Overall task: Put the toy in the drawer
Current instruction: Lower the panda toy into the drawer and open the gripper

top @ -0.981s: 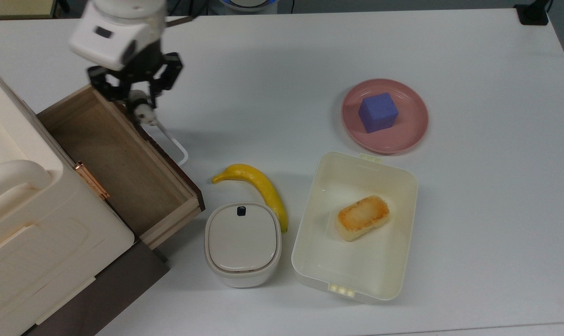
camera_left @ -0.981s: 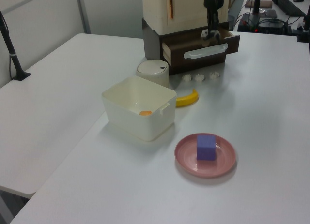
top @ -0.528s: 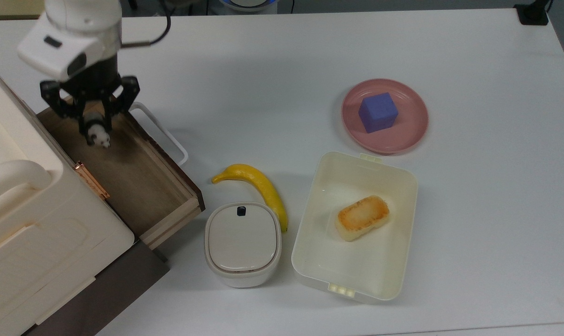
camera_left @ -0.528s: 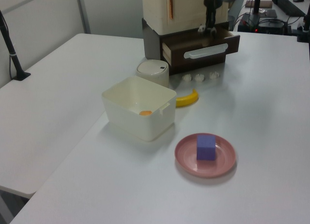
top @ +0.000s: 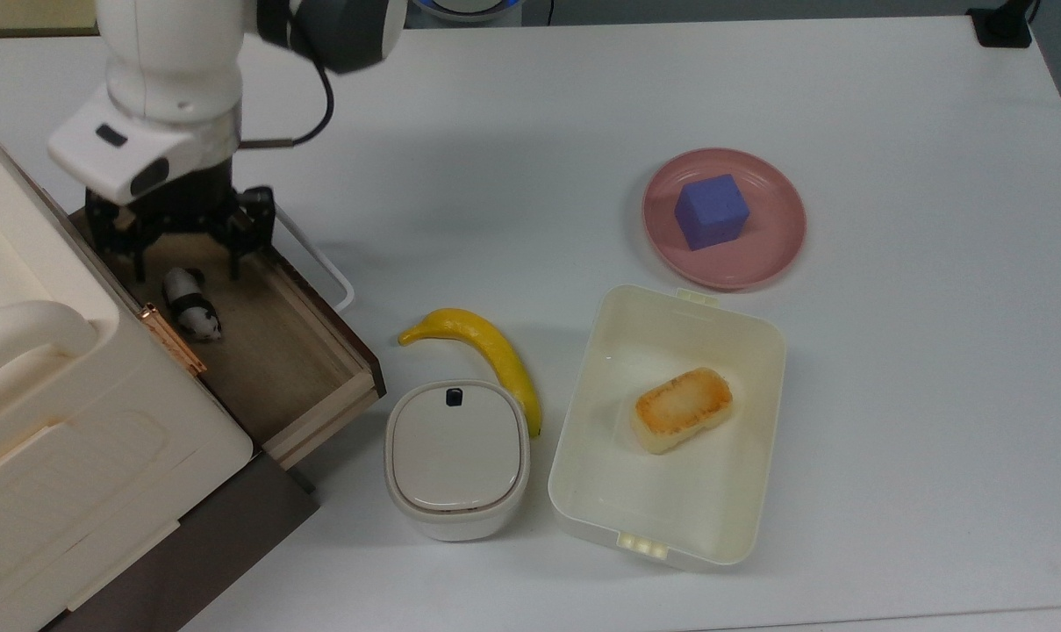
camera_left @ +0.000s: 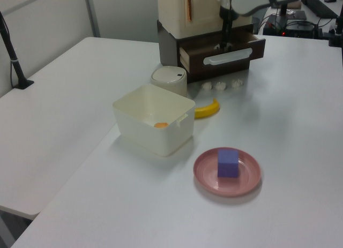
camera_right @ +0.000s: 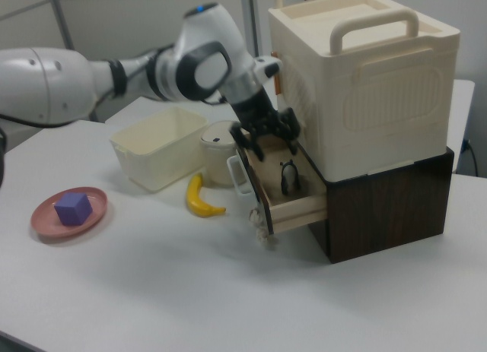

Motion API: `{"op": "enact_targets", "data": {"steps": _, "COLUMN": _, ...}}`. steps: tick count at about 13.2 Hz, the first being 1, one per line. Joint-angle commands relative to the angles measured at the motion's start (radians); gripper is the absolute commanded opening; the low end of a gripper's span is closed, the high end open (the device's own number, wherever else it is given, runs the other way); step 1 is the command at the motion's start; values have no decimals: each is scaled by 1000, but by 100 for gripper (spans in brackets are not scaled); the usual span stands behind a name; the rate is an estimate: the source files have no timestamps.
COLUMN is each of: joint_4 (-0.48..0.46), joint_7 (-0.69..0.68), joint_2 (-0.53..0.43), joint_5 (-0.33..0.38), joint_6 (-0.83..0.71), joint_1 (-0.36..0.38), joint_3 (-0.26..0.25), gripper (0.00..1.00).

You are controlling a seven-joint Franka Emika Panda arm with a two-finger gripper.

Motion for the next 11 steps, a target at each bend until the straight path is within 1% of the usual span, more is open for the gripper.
{"op": "enact_targets", "data": {"steps": 1, "joint_4": -23, "joint_7": 145, "joint_2": -185, "joint_5": 14, "joint_6": -238, "joint_1": -58, "joint_3": 151, "gripper": 100}}
{"op": "enact_targets", "data": {"steps": 2, "joint_4": -23, "joint_7": 240, "joint_2": -226, "joint_5": 12, "joint_6": -344, "joint_1": -101, "joint_3": 234, "gripper": 100}}
{"op": "enact_targets", "data": {"steps": 3, "joint_4": -26, "joint_7": 354, "joint_2": -262, "joint_5": 11, "joint_6": -401, "joint_1": -149, "joint_3": 314, "gripper": 100}}
{"op": "enact_targets", "data": {"steps": 4, "joint_4": -42, "joint_7": 426, "joint_2": -283, "joint_5": 7, "joint_6": -452, "joint_1": -177, "joint_3": 372, "gripper": 100}}
{"op": "enact_targets", "data": {"steps": 7, "joint_4": -109, "joint_7": 455, "joint_2": -366, "joint_5": 12, "joint_6": -514, "joint_1": -217, "joint_3": 439, "gripper": 100}}
{"op": "enact_targets", "data": {"steps": 11, "joint_4": -128, "joint_7": 448, "joint_2": -365, "joint_5": 12, "joint_6": -513, "joint_1": -214, "joint_3": 440, "gripper": 100}}
